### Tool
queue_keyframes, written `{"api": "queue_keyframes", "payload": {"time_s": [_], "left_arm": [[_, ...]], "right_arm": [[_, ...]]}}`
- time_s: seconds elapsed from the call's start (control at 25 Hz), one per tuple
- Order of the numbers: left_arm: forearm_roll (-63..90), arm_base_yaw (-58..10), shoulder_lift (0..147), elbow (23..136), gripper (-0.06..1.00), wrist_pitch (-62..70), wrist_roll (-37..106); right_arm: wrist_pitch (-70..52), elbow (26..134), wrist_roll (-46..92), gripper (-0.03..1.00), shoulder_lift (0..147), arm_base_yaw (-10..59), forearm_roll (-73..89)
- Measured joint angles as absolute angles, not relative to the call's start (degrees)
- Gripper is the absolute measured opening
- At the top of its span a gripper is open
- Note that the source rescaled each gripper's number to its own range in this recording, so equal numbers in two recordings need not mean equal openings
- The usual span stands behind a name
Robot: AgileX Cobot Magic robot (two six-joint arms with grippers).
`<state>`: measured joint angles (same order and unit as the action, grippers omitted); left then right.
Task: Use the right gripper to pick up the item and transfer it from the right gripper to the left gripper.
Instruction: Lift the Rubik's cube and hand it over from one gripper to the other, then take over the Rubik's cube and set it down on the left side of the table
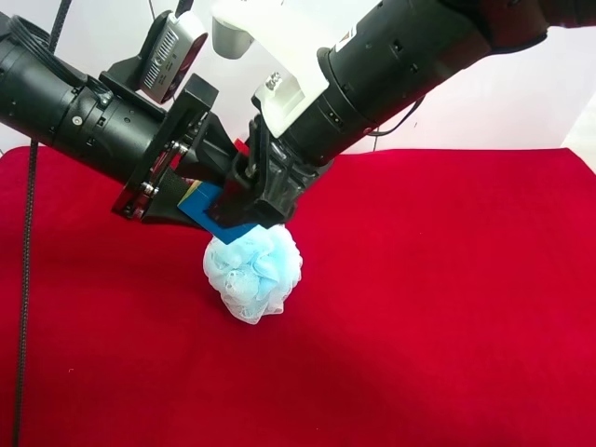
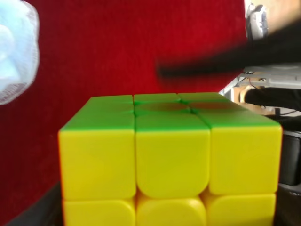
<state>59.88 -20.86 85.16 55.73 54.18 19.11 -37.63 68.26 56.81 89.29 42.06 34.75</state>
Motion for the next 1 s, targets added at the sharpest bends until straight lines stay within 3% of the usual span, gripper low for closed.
{"api": "queue_keyframes", "payload": {"time_s": [0.08, 0.2, 0.6, 1.0], "left_arm": [[60.0, -20.97, 85.16, 55.73, 0.03, 54.41, 19.13], [60.12, -20.97, 85.16, 55.73, 0.03, 54.42, 19.13], [60.12, -20.97, 85.16, 55.73, 0.03, 54.47, 19.48], [60.18, -20.97, 85.16, 55.73, 0.03, 54.47, 19.67]], "right_arm": [[-36.72, 68.26, 56.81, 0.75, 89.29, 42.06, 34.75], [-36.71, 68.26, 56.81, 0.94, 89.29, 42.06, 34.81], [-39.11, 68.26, 54.92, 0.99, 84.33, 42.06, 33.41], [-58.61, 68.26, 32.69, 1.0, 73.41, 42.06, 14.94]]}}
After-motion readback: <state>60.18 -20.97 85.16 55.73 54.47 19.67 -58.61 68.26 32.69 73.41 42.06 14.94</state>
